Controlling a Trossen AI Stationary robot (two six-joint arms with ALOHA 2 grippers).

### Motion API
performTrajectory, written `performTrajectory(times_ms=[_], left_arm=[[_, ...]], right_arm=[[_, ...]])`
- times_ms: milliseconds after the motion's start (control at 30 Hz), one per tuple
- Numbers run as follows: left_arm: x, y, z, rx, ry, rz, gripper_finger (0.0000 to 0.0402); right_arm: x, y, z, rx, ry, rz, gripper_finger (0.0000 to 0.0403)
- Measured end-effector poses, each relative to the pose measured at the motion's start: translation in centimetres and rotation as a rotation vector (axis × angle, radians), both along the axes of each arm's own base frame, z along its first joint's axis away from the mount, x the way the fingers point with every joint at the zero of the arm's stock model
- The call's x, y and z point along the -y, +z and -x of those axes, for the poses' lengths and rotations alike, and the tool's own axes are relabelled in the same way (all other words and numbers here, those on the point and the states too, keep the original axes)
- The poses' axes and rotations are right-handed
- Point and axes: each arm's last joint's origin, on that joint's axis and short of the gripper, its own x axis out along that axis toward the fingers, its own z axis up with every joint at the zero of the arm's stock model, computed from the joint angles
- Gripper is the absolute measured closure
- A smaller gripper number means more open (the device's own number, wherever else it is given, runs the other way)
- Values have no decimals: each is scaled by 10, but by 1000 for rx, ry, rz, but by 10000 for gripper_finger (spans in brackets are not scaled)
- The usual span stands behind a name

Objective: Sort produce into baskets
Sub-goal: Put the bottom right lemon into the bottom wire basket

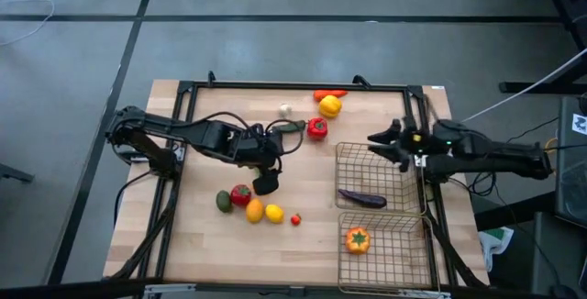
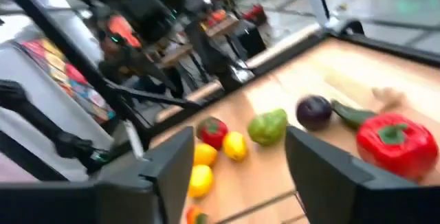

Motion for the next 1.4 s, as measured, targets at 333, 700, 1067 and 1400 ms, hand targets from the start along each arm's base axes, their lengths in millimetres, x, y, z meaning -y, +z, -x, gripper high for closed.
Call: performTrajectory(times_ms=[333,700,1067,1400], left_arm=[[9,-3,7,-49,16,11,88],[21,-4,27,-157,36,-76,89],[24,-3,23,-106,58,-46,89],[40,-1,20,-32,31,-11,89]], right_arm=[[5,-17,-41,-119,-37,92,99],[8,-18,-68,-100,-99,149,93],[11,27,-116,-365,-3,338,93],[14,21,-157,-513,68,452,94]])
